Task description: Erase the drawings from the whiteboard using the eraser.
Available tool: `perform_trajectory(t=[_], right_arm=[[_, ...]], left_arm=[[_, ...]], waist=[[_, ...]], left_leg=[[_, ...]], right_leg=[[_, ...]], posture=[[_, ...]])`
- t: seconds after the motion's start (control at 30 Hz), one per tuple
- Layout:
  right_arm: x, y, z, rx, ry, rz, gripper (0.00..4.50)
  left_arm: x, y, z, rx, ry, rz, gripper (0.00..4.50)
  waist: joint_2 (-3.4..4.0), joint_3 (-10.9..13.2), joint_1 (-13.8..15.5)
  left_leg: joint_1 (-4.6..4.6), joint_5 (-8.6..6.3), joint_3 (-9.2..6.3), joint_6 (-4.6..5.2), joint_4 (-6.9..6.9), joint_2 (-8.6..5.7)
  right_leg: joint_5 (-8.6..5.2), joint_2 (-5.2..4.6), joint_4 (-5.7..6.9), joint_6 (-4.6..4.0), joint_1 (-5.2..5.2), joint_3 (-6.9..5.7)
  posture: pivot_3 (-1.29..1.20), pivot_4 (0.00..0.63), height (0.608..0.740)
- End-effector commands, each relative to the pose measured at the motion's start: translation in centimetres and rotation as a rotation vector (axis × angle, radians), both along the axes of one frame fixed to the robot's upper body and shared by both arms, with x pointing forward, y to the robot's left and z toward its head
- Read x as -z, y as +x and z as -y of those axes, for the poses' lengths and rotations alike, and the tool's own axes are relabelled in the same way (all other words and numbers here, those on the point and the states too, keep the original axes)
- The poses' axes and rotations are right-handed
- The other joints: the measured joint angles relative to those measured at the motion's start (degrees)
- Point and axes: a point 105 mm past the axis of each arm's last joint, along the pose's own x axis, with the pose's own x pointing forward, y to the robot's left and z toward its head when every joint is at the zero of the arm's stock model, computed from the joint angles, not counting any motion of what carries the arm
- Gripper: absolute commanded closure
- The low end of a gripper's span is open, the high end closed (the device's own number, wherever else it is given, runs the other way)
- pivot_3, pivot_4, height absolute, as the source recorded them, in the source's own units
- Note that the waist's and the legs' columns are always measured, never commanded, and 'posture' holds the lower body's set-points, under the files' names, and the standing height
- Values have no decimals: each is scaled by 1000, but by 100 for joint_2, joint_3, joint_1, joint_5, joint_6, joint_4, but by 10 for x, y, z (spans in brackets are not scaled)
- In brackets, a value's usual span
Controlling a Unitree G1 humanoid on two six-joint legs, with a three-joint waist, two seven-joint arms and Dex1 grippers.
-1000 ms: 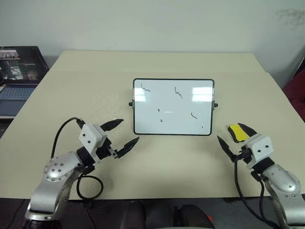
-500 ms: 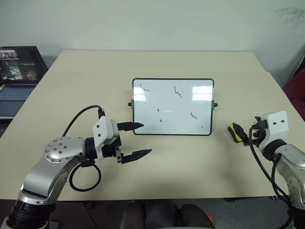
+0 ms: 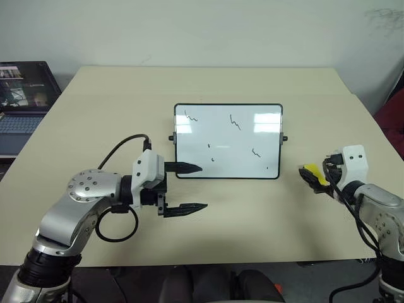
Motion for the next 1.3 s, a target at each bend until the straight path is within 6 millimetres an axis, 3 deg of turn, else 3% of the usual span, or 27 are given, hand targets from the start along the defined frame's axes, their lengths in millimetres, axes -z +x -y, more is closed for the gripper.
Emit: perform_trajectory(t=[0.03, 0.6, 1.3], right_arm=[[-7, 5, 6, -16, -38, 25, 29], [-1, 30, 17, -23, -71, 25, 29], [4, 27, 24, -13, 33, -38, 29]], left_arm=[[-8, 0, 5, 15, -33, 31, 0], [-5, -1, 7, 16, -35, 22, 0], [-1, -5, 8, 26, -31, 7, 0]], waist=[[3, 2, 0], [5, 5, -1], [8, 8, -2]], left_leg=[[0, 0, 1, 0, 0, 0], [1, 0, 1, 0, 1, 1], [2, 0, 1, 0, 1, 1]], right_leg=[[0, 0, 0, 0, 0, 0], [0, 2, 1, 0, 0, 3], [0, 2, 0, 0, 0, 4]], posture=[[0, 150, 740], [0, 150, 740], [0, 150, 740]])
